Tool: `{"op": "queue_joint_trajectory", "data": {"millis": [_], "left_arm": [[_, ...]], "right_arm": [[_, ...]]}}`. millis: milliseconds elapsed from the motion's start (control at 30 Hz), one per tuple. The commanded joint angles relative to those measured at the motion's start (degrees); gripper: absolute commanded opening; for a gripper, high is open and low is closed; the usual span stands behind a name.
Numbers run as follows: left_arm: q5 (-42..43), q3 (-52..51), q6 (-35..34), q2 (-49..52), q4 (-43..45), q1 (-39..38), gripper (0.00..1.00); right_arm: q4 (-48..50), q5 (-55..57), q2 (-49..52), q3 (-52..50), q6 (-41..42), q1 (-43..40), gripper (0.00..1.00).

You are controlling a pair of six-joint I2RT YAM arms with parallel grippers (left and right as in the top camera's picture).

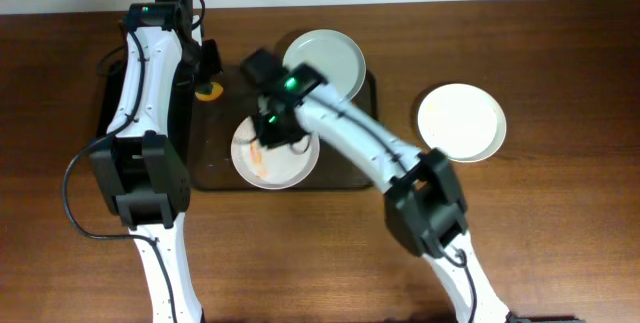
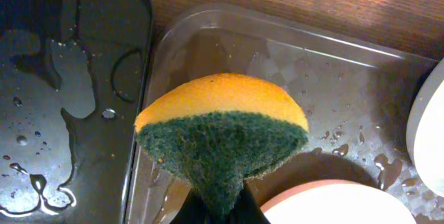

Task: Clean dirty plates on tray and stack at the side
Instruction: 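Grasp the rim of the front plate with the right gripper, then scrub the held front plate with the sponge in the left gripper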

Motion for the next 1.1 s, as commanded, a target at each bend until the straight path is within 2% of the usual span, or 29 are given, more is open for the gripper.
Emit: {"op": "queue_joint_trajectory", "data": {"millis": [0, 100, 300, 333, 433, 567, 633, 667, 700, 833, 900, 933, 967, 1000, 1033, 1067], "left_arm": [[-0.6, -0.5, 1.0, 0.5, 0.1, 0.2, 0.01], [-0.6, -0.5, 1.0, 0.5, 0.1, 0.2, 0.01], [-0.6, -0.5, 1.0, 0.5, 0.1, 0.2, 0.01], [-0.6, -0.5, 1.0, 0.5, 0.1, 0.2, 0.01], [0.1, -0.5, 0.9, 0.5, -0.3, 0.2, 0.01], [0.3, -2.6, 0.9, 0.6, -2.1, 0.0, 0.0], [5.7, -5.2, 1.0, 0.6, -5.2, -0.7, 0.0], [5.6, -7.8, 4.1, 0.6, -5.4, -1.9, 0.01], [4.8, -11.3, 6.6, 0.6, -4.1, -3.0, 0.01], [-2.3, -28.6, 6.5, 0.6, 8.3, -4.0, 0.0], [-3.0, -29.1, 6.6, 0.6, 7.8, -4.1, 0.0], [-3.0, -29.1, 9.0, 0.6, 7.5, -4.1, 0.0], [-5.5, -29.1, 11.7, 0.6, 7.6, -3.9, 0.0], [-11.5, -29.1, 11.6, 0.6, 8.2, -3.9, 0.0], [-21.0, -29.1, 5.8, 0.6, 8.7, -3.9, 0.0], [-24.7, -29.1, -0.9, 0.6, 6.6, -3.9, 0.01]], "right_arm": [[-1.0, 1.3, 0.8, 0.5, -0.4, -7.9, 0.29], [-0.5, 5.2, 4.4, 0.2, -0.6, -10.0, 0.36], [0.3, -1.7, 6.3, -2.5, -0.3, -8.0, 0.34], [0.5, -1.7, 6.3, -2.5, 0.0, -7.6, 0.29], [1.7, -1.3, 8.5, -2.6, 11.9, -6.0, 0.06], [5.6, -6.3, 11.8, -2.6, 17.1, -5.9, 0.04], [8.9, -9.4, 11.8, -2.6, 18.1, -6.2, 0.04], [9.4, -9.7, 11.8, -2.6, 18.1, -6.2, 0.04], [9.3, -9.7, 11.8, -2.6, 18.0, -6.2, 0.04], [8.9, -9.7, 11.8, -2.6, 17.5, -6.2, 0.04], [8.9, -9.7, 11.8, -2.6, 17.5, -6.2, 0.04], [8.9, -9.7, 11.8, -2.6, 17.5, -6.3, 0.04], [8.9, -9.7, 11.8, -2.6, 17.4, -6.3, 0.04], [8.9, -9.7, 11.8, -2.6, 17.4, -6.3, 0.04], [8.9, -9.7, 11.8, -2.6, 17.4, -6.3, 0.04], [9.1, -9.7, 11.8, -2.6, 17.4, -6.3, 0.04]]}}
